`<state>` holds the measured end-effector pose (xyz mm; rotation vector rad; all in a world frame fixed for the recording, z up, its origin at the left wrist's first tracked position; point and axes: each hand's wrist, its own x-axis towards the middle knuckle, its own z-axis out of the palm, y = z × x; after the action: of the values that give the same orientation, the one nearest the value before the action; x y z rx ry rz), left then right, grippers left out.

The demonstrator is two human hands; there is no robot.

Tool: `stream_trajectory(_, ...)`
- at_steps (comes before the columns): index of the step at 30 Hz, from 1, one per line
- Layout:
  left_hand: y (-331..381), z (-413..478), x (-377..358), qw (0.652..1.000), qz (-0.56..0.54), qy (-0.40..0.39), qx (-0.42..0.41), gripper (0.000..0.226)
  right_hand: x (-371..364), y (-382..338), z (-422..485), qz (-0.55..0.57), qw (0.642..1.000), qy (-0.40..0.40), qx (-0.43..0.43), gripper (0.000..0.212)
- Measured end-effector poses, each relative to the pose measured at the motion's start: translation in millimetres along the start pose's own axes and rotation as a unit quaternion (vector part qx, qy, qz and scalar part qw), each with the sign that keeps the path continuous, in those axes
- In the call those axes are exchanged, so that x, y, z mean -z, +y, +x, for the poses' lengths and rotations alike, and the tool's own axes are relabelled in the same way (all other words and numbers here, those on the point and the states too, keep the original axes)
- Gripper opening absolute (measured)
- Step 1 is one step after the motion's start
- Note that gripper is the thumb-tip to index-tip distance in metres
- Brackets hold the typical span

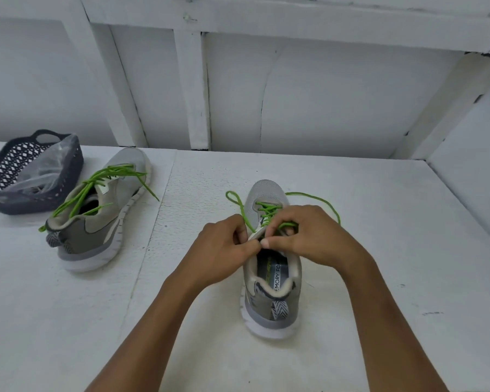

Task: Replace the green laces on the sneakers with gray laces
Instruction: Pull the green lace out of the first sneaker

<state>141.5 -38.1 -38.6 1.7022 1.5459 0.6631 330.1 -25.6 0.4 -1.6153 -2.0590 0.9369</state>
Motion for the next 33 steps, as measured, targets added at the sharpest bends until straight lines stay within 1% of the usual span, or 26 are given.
stream_trajectory(5, -0.3, -2.3, -2.7, 1.0, -0.004, 0.014, 0.017, 0.019, 1.3, -1.3, 4.3, -0.106, 0.994, 0.017, 0.035, 0.012)
stream_trajectory(7, 0.0, -4.7, -3.5, 1.0, -0.013, 0.018, 0.02, 0.018, 2.0, 1.0, 3.9, -0.119, 0.991, 0.011, 0.059, 0.013)
stream_trajectory(8, -0.2, -5.2, -3.7, 0.999, -0.017, 0.02, 0.019, 0.017, 2.8, 3.1, 3.1, -0.102, 0.993, 0.01, 0.066, 0.014)
stream_trajectory(9, -0.2, -5.8, -3.8, 0.999, -0.022, 0.024, 0.019, 0.017, 4.3, 5.4, 2.4, -0.056, 0.996, 0.014, 0.068, 0.016)
stream_trajectory(10, -1.1, -6.6, -4.0, 0.999, -0.026, 0.027, 0.021, 0.017, 5.7, 9.1, 1.7, 0.02, 0.997, 0.025, 0.069, 0.017)
stream_trajectory(11, -2.2, -6.8, -4.0, 0.999, -0.031, 0.03, 0.023, 0.017, 7.8, 13.1, 1.6, 0.119, 0.99, 0.039, 0.072, 0.016)
stream_trajectory(12, -3.6, -7.1, -3.8, 0.999, -0.036, 0.033, 0.025, 0.018, 9.8, 16.8, 1.6, 0.234, 0.968, 0.049, 0.076, 0.015)
stream_trajectory(13, -5.0, -8.0, -3.9, 0.998, -0.041, 0.036, 0.028, 0.019, 11.0, 19.4, 1.1, 0.355, 0.931, 0.049, 0.073, 0.013)
stream_trajectory(14, -5.7, -8.7, -4.0, 0.998, -0.047, 0.038, 0.03, 0.019, 11.8, 20.7, 1.2, 0.465, 0.882, 0.04, 0.06, 0.013)
stream_trajectory(15, -6.1, -9.5, -4.2, 0.997, -0.052, 0.038, 0.031, 0.02, 12.3, 22.0, 1.0, 0.545, 0.837, 0.031, 0.04, 0.013)
stream_trajectory(16, -6.3, -9.8, -4.2, 0.997, -0.056, 0.037, 0.032, 0.02, 12.3, 22.3, 1.4, 0.588, 0.808, 0.031, 0.016, 0.015)
stream_trajectory(17, -6.0, -10.1, -4.3, 0.997, -0.056, 0.035, 0.032, 0.021, 12.2, 23.8, 1.4, 0.6, 0.799, 0.047, -0.008, 0.019)
stream_trajectory(18, -6.2, -9.6, -4.1, 0.997, -0.055, 0.033, 0.031, 0.021, 12.1, 26.6, 2.3, 0.592, 0.803, 0.069, -0.022, 0.023)
stream_trajectory(19, -6.8, -9.1, -3.9, 0.998, -0.053, 0.03, 0.03, 0.021, 12.3, 29.3, 2.4, 0.572, 0.815, 0.088, -0.027, 0.024)
stream_trajectory(20, -6.7, -8.9, -4.0, 0.998, -0.051, 0.028, 0.029, 0.02, 13.1, 32.1, 1.7, 0.534, 0.839, 0.1, -0.023, 0.024)
stream_trajectory(21, -6.3, -8.9, -4.0, 0.998, -0.05, 0.027, 0.027, 0.02, 13.9, 32.4, -0.2, 0.471, 0.876, 0.103, -0.015, 0.022)
stream_trajectory(23, -5.1, -8.3, -4.3, 0.998, -0.045, 0.026, 0.023, 0.019, 13.8, 29.2, -3.0, 0.285, 0.955, 0.077, 0.013, 0.013)
stream_trajectory(24, -4.6, -8.3, -4.9, 0.999, -0.044, 0.023, 0.022, 0.019, 11.5, 26.1, -3.7, 0.192, 0.98, 0.05, 0.023, 0.011)
stream_trajectory(25, -3.9, -8.0, -5.4, 0.999, -0.044, 0.021, 0.021, 0.019, 8.3, 24.3, -3.1, 0.116, 0.993, 0.027, 0.027, 0.012)
stream_trajectory(26, -3.5, -7.3, -5.7, 0.999, -0.043, 0.019, 0.02, 0.019, 4.8, 23.2, -2.9, 0.066, 0.997, 0.013, 0.025, 0.016)
stream_trajectory(27, -3.1, -6.9, -5.7, 0.999, -0.041, 0.018, 0.02, 0.019, 1.4, 23.4, -2.3, 0.038, 0.999, 0.011, 0.021, 0.018)
stream_trajectory(30, -4.0, -6.4, -5.7, 0.999, -0.034, 0.016, 0.02, 0.019, -4.8, 25.0, -0.1, 0.011, 0.998, 0.043, 0.042, 0.017)
stream_trajectory(32, -4.8, -8.0, -4.6, 0.999, -0.036, 0.018, 0.02, 0.019, -4.9, 27.1, -0.3, 0.037, 0.995, 0.062, 0.07, 0.02)
stream_trajectory(33, -4.9, -9.0, -4.1, 0.999, -0.039, 0.02, 0.02, 0.02, -3.9, 29.0, -1.1, 0.079, 0.991, 0.069, 0.082, 0.02)
